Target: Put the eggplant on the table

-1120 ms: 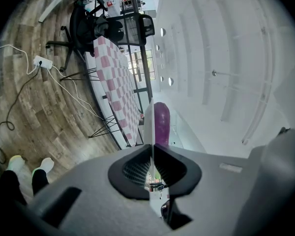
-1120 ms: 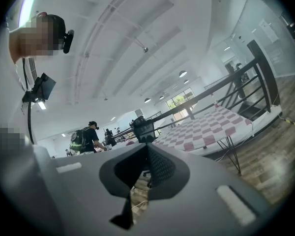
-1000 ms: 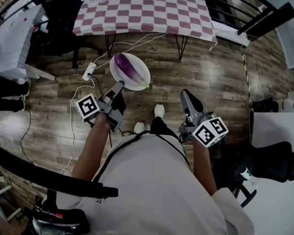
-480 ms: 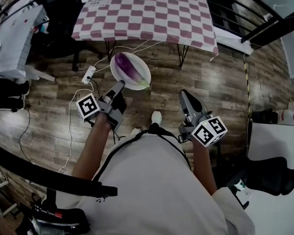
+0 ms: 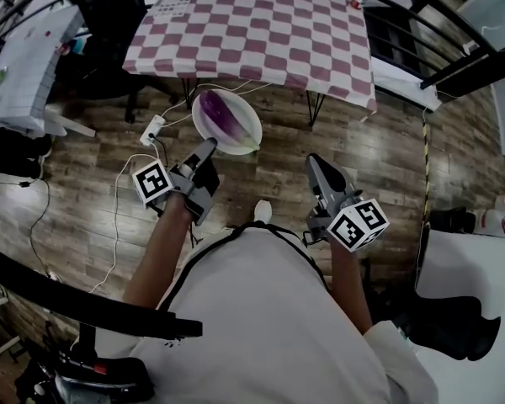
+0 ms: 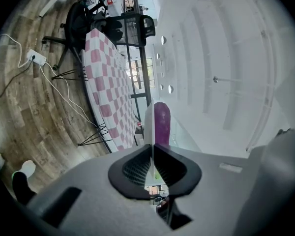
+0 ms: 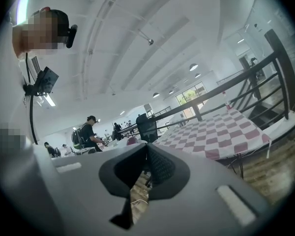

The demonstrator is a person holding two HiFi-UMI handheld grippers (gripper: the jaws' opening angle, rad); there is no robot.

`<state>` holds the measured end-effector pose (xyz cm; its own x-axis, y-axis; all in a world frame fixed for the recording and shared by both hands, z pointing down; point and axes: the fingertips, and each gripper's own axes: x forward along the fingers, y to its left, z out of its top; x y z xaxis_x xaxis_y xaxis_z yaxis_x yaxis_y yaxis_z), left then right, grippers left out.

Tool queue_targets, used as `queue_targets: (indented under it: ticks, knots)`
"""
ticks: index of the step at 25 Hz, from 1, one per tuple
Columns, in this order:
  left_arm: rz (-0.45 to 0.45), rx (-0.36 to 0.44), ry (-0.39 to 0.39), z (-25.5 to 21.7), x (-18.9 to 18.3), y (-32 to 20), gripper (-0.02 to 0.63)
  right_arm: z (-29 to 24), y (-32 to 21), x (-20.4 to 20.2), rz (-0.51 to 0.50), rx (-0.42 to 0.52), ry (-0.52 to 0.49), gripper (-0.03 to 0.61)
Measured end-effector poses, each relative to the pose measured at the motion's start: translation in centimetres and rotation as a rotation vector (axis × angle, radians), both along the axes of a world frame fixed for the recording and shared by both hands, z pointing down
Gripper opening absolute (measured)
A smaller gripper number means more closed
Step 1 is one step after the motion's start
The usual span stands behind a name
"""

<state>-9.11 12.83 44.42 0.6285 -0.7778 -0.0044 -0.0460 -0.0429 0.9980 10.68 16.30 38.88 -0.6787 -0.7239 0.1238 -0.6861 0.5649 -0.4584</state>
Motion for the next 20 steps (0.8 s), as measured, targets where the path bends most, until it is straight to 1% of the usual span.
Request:
queue_targets:
  ticks: [11,20]
  knots:
    - [-0.033,-0.009,-0.025,0.5,3.5,-3.6,0.028,1.6,-4.1,3.5,-0.039,-0.031,-0.015,0.008]
    - [-0.06,-0.008,-0.028,0.3,6.5,-5.9,0.028,2.1,-6.9,6.3,-0.078,-0.034,-0.017,0.008]
